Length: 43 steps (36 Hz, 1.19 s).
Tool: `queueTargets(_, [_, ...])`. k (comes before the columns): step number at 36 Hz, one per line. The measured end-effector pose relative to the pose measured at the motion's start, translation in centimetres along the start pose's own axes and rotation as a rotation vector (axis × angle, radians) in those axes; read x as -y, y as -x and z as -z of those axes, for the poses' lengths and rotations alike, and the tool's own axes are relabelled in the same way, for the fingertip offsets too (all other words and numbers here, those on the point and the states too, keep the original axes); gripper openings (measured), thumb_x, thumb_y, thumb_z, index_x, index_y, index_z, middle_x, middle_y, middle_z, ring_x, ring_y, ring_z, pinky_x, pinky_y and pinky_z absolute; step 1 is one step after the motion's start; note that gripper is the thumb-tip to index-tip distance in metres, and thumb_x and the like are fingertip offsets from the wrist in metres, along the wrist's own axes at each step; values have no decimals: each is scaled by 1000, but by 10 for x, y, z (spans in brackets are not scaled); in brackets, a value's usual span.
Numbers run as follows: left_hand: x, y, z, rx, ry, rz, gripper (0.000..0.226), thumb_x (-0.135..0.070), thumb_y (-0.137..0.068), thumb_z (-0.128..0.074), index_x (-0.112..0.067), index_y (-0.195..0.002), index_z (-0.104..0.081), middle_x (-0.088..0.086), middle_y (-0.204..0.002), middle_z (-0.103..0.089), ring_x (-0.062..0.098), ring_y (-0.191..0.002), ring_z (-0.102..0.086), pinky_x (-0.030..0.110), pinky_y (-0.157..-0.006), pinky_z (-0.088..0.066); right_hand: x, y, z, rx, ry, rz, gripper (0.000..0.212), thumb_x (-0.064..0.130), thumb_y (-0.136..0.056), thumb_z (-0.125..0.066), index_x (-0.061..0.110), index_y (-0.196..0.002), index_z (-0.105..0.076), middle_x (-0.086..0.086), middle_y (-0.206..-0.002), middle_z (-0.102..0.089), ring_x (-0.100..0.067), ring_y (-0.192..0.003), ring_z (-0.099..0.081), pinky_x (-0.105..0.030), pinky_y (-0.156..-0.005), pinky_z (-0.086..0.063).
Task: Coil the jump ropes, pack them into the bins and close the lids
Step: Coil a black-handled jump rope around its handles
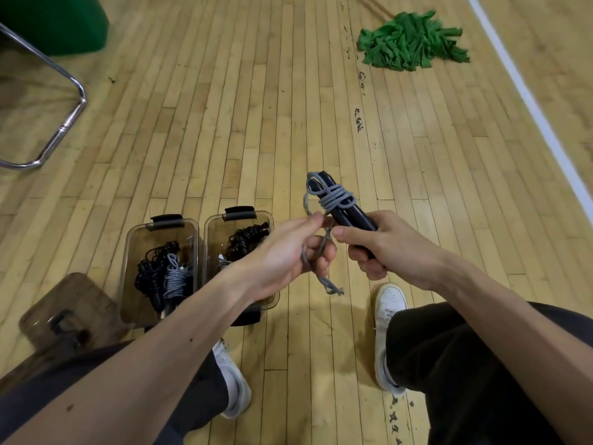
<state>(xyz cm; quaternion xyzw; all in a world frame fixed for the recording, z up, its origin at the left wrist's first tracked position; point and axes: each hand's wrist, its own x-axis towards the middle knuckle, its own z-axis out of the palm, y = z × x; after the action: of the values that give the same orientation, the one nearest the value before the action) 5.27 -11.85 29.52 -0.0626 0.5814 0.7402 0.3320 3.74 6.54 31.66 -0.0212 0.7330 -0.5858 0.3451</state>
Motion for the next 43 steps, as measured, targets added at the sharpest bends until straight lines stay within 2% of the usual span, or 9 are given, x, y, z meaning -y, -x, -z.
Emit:
queueTargets(6, [2,1,0,-98,-436,8,39,-33,-110,-30,-7,-105,-59,-3,-68,-59,9,-56,-53,29,-60,-48,-7,-6,-3,-49,84,-48,20,22,-100,-61,10,-87,-53,-6,-64,-45,-13,-49,-38,-27,-46,-31])
queueTargets(11, [6,6,3,-165,-990,-92,34,-36,-107,-35,-15,-92,-58,4,-76,-64,15,-61,-56,46,-65,-51,-12,-10,-5,-53,128,-81,21,25,-98,-64,10,-87,-56,-7,-66,-48,-14,-51,-39,-28,-47,-33])
queueTargets(18, [-2,13,12,-277,-1524,-200,28,-44,-104,-44,-19,-100,-56,-7,-72,-45,21,-78,-55,34,-66,-39,-12,-15,-11,-28,164,-104,20,29,-98,-65,10,-93,-60,-7,-68,-53,-14,-49,-42,-28,-47,-36])
queueTargets(21, [-11,18,16,-274,-1577,-223,26,-43,-102,-50,-20,-108,-60,-2,-81,-57,22,-82,-59,35,-71,-48,-12,-18,-14,-21,178,-115,22,31,-98,-64,11,-93,-59,-5,-66,-55,-14,-48,-44,-27,-45,-38])
queueTargets(25, [-21,21,20,-244,-1616,-271,27,-42,-103,-49,-20,-89,-54,-5,-74,-50,21,-76,-56,31,-63,-37,-11,-20,-17,11,212,-167,26,34,-99,-63,9,-95,-59,-3,-63,-54,-12,-46,-45,-25,-44,-39])
queueTargets(28, [-25,21,22,-190,-1628,-326,30,-40,-104,-49,-18,-89,-63,-4,-75,-57,17,-73,-57,31,-61,-42,-10,-21,-20,59,246,-228,29,35,-99,-62,6,-94,-58,0,-57,-52,-12,-44,-44,-24,-43,-39])
queueTargets(32, [-23,21,22,-97,-1630,-358,27,-38,-101,-55,-22,-79,-57,-7,-67,-51,14,-65,-54,29,-61,-44,-10,-19,-24,174,273,-317,28,33,-100,-60,8,-91,-55,0,-57,-50,-12,-44,-41,-23,-43,-37])
queueTargets(37, [-26,25,16,-6,-1467,-308,17,-37,-91,-72,-20,-85,-73,-10,-65,-59,6,-61,-56,23,-58,-43,-8,-13,-26,342,342,-360,27,34,-99,-62,10,-89,-56,1,-57,-50,-11,-44,-42,-24,-45,-38])
queueTargets(43, [-36,33,9,146,-1227,-167,23,-42,-73,-86,-24,-72,-74,-7,-64,-66,2,-62,-60,14,-52,-44,-6,-3,-31,631,369,-404,26,34,-97,-66,10,-92,-59,-2,-58,-48,-12,-45,-41,-25,-47,-38])
